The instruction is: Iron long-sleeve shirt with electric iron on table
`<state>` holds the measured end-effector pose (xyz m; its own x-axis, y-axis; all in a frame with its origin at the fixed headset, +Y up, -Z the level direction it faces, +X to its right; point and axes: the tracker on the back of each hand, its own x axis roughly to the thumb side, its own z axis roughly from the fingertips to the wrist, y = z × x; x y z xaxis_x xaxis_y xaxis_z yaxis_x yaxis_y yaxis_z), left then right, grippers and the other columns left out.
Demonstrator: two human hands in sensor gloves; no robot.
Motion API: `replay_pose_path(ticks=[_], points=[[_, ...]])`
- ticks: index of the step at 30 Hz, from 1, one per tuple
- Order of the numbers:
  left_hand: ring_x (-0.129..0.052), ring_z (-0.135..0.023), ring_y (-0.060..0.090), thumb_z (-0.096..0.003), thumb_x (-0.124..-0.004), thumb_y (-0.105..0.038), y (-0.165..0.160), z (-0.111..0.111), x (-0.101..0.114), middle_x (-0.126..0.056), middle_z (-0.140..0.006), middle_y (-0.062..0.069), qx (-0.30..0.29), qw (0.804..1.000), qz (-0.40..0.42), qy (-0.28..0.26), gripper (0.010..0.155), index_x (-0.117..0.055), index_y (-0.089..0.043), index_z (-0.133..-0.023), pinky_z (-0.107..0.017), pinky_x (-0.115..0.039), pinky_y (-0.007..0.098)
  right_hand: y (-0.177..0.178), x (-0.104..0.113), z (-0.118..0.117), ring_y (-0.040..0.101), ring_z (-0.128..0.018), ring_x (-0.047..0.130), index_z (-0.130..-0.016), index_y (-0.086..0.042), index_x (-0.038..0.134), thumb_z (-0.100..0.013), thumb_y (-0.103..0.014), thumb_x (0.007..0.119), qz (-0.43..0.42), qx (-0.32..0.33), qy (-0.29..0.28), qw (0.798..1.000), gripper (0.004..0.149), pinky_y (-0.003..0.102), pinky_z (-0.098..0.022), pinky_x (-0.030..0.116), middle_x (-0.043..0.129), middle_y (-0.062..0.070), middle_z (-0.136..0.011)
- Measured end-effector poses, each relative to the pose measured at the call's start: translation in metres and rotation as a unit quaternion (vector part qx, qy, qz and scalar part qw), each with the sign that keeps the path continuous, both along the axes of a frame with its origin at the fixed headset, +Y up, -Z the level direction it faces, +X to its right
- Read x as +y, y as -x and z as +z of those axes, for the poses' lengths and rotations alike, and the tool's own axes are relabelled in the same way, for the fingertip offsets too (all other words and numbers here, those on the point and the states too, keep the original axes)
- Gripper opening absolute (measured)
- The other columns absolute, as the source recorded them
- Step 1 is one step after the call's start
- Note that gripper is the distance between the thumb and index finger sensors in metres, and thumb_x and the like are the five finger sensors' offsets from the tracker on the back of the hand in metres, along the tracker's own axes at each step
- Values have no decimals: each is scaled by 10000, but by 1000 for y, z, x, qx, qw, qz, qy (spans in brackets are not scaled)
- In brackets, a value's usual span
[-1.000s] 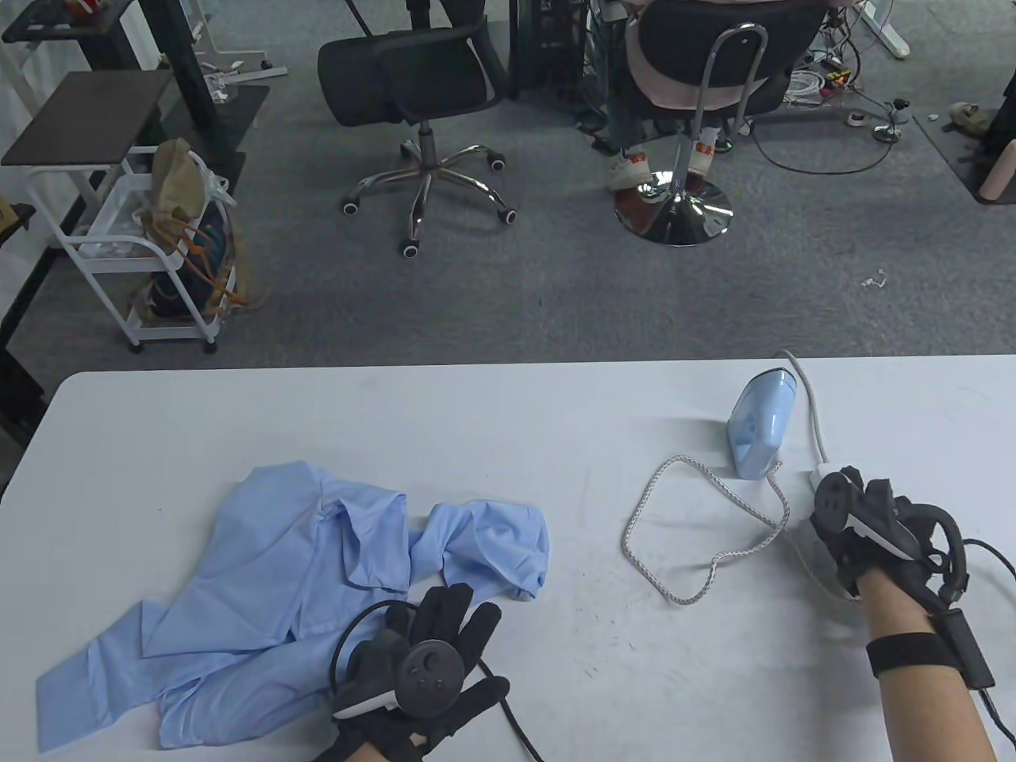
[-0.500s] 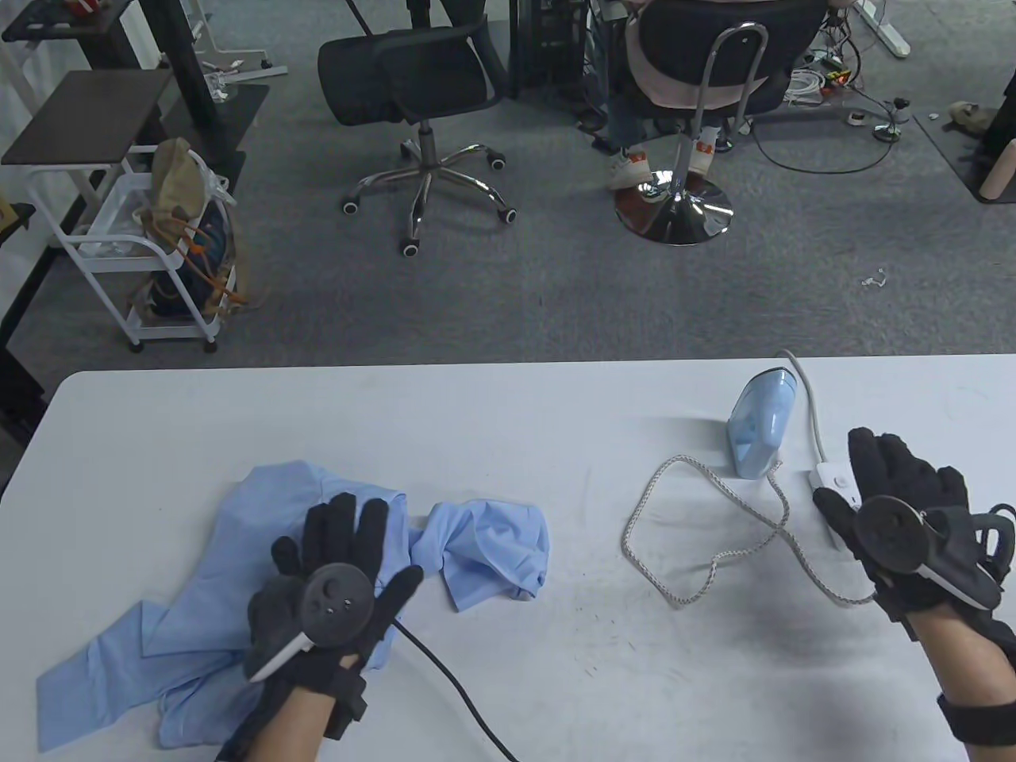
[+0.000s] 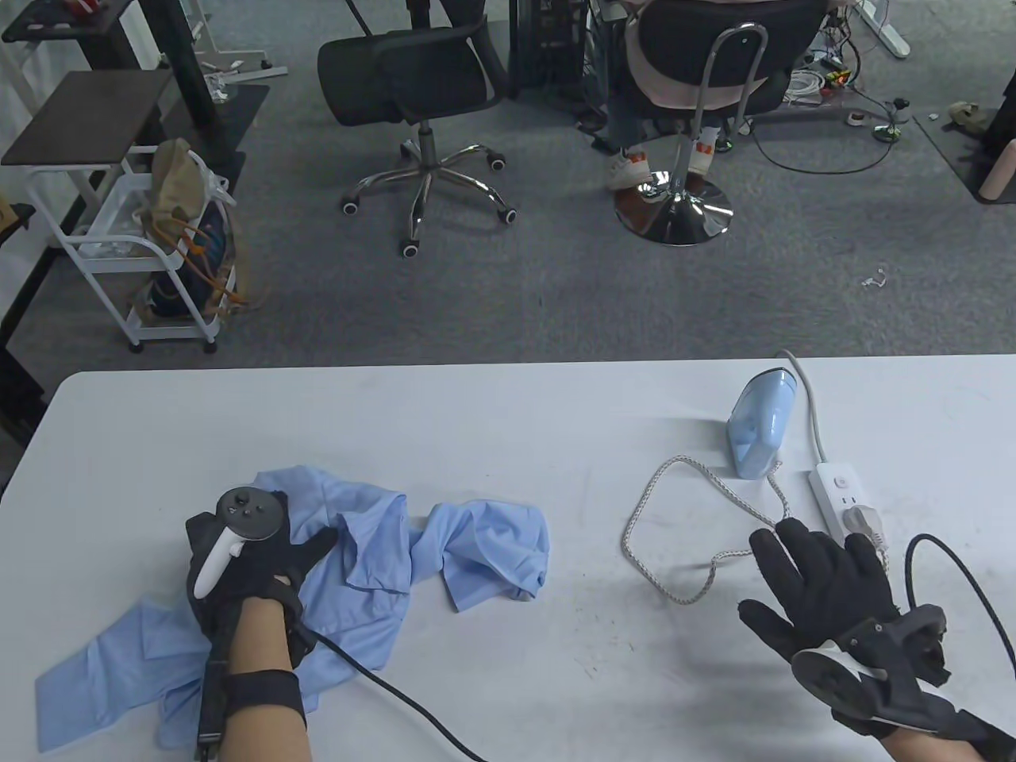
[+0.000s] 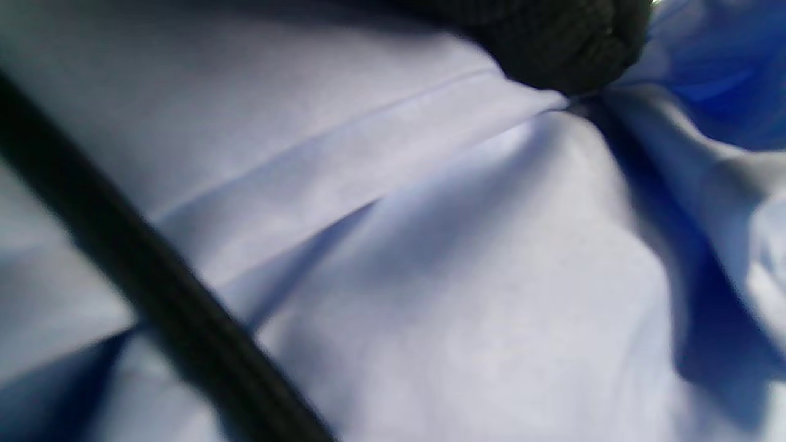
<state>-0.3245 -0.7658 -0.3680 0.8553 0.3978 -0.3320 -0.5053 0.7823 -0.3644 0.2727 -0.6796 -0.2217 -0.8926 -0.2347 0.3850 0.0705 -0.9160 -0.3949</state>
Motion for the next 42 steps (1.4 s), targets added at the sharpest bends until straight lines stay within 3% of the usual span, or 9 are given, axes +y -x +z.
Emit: replay_pose_path(ticks=[5, 11, 19, 23, 25, 27, 31, 34, 42], points=[[-384, -1133, 597, -601, -737, -410, -17, 0, 1, -556, -1196, 238, -26, 996, -72, -56, 538, -672, -142, -1063, -633, -148, 868, 0, -6, -1, 542, -921, 760, -1147, -72, 448, -587, -540, 684, -10, 5, 24, 1000, 767, 806, -648, 510, 539, 327, -1108], [-540, -1106, 559, -600, -709, -405, -52, 25, 43, -676, -1143, 202, -114, 961, -139, -212, 483, -743, -151, -1008, -630, -209, 875, 10, -2, 8, 541, -920, 763, -1146, -75, 452, -588, -541, 682, -7, 22, 21, 1000, 763, 806, -650, 510, 544, 325, -1107], [-563, -1096, 536, -595, -635, -420, -124, 123, 165, -635, -1152, 192, -192, 804, -123, -550, 483, -686, -201, -1023, -635, -259, 868, 45, 8, 17, 550, -943, 733, -1154, -73, 423, -585, -549, 687, -28, 68, 67, 995, 788, 809, -656, 497, 516, 323, -1121], [-552, -1096, 520, -589, -600, -418, -151, 180, 210, -600, -1152, 199, -232, 720, -86, -648, 500, -637, -192, -1034, -641, -270, 856, 60, 26, 22, 559, -953, 714, -1158, -66, 396, -581, -554, 694, -72, 86, 71, 991, 813, 810, -659, 489, 496, 327, -1127], [-551, -1097, 511, -586, -596, -428, -157, 202, 211, -590, -1154, 199, -267, 703, -98, -652, 512, -621, -195, -1042, -649, -282, 848, 66, 31, 23, 564, -958, 706, -1160, -62, 385, -578, -558, 698, -84, 92, 77, 989, 827, 812, -660, 485, 489, 330, -1129], [-549, -1099, 502, -582, -602, -448, -159, 212, 194, -583, -1156, 200, -307, 711, -128, -619, 528, -614, -195, -1046, -652, -288, 842, 70, 29, 22, 569, -966, 692, -1164, -57, 361, -575, -566, 702, -87, 94, 91, 988, 849, 814, -661, 480, 470, 332, -1134], [-397, -1135, 543, -558, -641, -541, -144, 212, 118, -389, -1219, 261, -405, 793, -265, -370, 757, -388, -168, -1167, -658, -226, 850, 73, 15, 14, 587, -978, 660, -1167, -57, 334, -571, -574, 704, -66, 89, 136, 985, 871, 820, -663, 465, 431, 345, -1141], [-343, -1132, 575, -530, -667, -564, -117, 213, 87, -250, -1223, 307, -402, 822, -288, -282, 920, -216, -120, -1198, -655, -203, 859, 70, 5, 8, 591, -977, 658, -1166, -52, 335, -573, -568, 703, -63, 85, 163, 981, 868, 821, -662, 465, 430, 349, -1140], [-363, -1133, 590, -562, -586, -596, -132, 194, 128, -296, -1229, 320, -339, 890, -102, -287, 893, -208, -115, -1213, -655, -232, 861, 74, -17, 0, 608, -998, 617, -1172, -75, 381, -564, -590, 707, -35, 108, 258, 959, 860, 832, -663, 443, 411, 346, -1153]])
